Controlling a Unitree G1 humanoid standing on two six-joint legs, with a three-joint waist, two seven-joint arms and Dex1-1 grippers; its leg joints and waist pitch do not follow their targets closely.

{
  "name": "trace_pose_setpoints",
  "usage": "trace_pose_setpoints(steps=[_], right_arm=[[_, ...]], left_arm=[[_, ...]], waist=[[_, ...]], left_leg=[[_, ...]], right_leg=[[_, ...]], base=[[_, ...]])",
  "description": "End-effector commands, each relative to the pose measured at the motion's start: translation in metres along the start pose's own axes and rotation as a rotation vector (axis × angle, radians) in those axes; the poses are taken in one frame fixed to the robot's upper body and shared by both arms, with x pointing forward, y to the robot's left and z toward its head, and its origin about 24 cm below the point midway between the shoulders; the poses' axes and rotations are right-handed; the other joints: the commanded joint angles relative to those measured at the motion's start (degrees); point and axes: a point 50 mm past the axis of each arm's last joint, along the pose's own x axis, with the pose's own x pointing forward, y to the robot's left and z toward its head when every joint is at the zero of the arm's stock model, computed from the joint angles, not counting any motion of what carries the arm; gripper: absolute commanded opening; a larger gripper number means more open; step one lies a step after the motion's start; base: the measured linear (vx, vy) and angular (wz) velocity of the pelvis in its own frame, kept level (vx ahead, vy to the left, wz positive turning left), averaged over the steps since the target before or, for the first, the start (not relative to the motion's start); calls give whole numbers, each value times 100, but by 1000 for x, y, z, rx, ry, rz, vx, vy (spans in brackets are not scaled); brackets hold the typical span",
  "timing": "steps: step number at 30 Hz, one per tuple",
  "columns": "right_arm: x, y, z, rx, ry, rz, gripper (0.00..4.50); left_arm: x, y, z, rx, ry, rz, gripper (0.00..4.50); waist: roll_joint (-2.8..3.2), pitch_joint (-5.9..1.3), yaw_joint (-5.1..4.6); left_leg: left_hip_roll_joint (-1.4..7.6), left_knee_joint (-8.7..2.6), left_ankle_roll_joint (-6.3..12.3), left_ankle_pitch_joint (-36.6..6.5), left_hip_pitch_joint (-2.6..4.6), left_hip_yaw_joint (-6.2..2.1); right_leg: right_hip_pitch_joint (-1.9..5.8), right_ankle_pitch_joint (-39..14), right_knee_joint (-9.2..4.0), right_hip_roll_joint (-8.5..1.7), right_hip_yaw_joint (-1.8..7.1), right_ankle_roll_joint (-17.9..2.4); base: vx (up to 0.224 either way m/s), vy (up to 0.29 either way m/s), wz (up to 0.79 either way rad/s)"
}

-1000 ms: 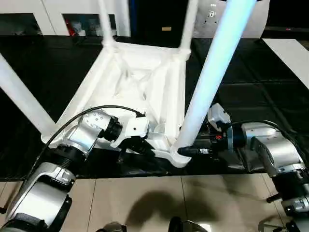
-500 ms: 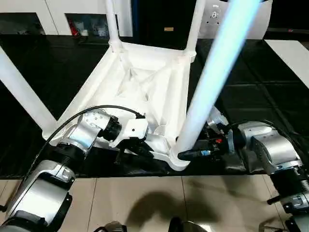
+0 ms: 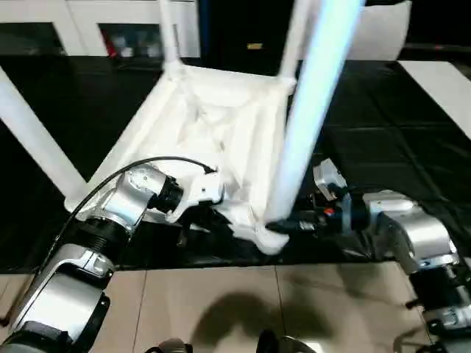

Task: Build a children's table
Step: Rotate leg to tighten

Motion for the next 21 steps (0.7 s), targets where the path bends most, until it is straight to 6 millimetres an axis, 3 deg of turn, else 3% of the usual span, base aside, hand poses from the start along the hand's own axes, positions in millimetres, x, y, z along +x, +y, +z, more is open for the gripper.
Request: trace_pose_setpoints(steps=[1,2,3,4,5,7,8,9,10,11,12,13,15,17,21], right_arm=[[30,4,6,34,-55,-100,207],[40,4,6,55,-68,-179,207],[47,4,6,67,-74,-223,207],[47,4,6,67,-74,-223,206],[54,2,5,93,-79,-302,205],[58,0,4,109,-79,-349,204],[64,-3,5,131,-86,-428,204],[64,-3,5,131,-86,-428,204],[72,-7,6,165,-99,-520,204],[80,-8,9,187,-123,-574,204],[80,-8,9,187,-123,-574,204],[91,-8,13,207,-153,-622,257],[93,-7,16,213,-184,-641,271],[91,-10,17,206,-213,-679,292],[79,-15,17,126,-204,-706,323]], left_arm=[[23,0,31,19,-110,31,0],[30,1,38,-15,-128,77,0],[35,2,42,-36,-140,106,0],[35,2,42,-36,-140,106,0],[41,4,47,-63,-155,147,0],[44,5,50,-80,-161,171,0],[47,9,54,-101,-167,222,0],[47,9,54,-101,-167,222,0],[50,15,60,-125,-177,297,0],[51,21,66,-154,-198,372,0],[51,21,66,-154,-198,372,0],[50,28,73,-187,-231,456,0],[49,29,75,-191,-245,478,0],[47,27,74,-175,-242,471,0],[46,22,68,-145,-228,423,0]], waist=[[-71,-432,-48],[-64,-420,-86],[-76,-405,-188],[-57,-414,-276],[-19,-426,-320],[-7,-415,-446],[-17,-418,-464],[-16,-412,-507],[17,-417,-521],[18,-422,-557],[19,-415,-572],[24,-423,-587],[11,-445,-588],[-1,-476,-557],[-6,-519,-493]], left_leg=[[70,-356,254,-973,-31,-19],[63,-352,244,-1033,-19,-22],[36,-330,189,-1105,-58,-32],[16,-304,173,-1200,-39,-42],[28,-313,274,-1265,-15,-52],[89,-330,309,-1338,-27,-94],[72,-327,313,-1386,-14,-95],[26,-307,316,-1419,32,-61],[1,-307,359,-1418,24,-66],[38,-310,364,-1443,27,-78],[37,-304,343,-1476,39,-77],[37,-298,327,-1557,52,-82],[44,-309,369,-1505,21,-91],[44,-341,496,-1190,-25,-86],[92,-340,712,-619,-68,-79]], right_leg=[[460,-3259,-529,-375,285,64],[440,-3331,-558,-375,266,87],[456,-3480,-590,-350,203,183],[458,-3622,-650,-361,148,314],[474,-3576,-691,-375,135,368],[475,-3351,-694,-374,97,256],[471,-3348,-704,-369,91,266],[417,-3404,-726,-371,101,224],[456,-3398,-715,-375,98,202],[428,-3369,-705,-365,96,161],[411,-3406,-719,-360,84,171],[424,-3423,-732,-354,62,205],[466,-3295,-707,-373,82,210],[477,-2852,-599,-389,183,10],[482,-2008,-399,-395,306,-476]], base=[[0,0,0],[0,0,0],[0,0,0],[0,0,0],[0,0,0],[0,0,0],[0,0,0],[0,0,0],[0,0,0],[0,0,0],[0,0,0],[0,0,0],[0,0,0],[0,0,0],[0,0,0]])
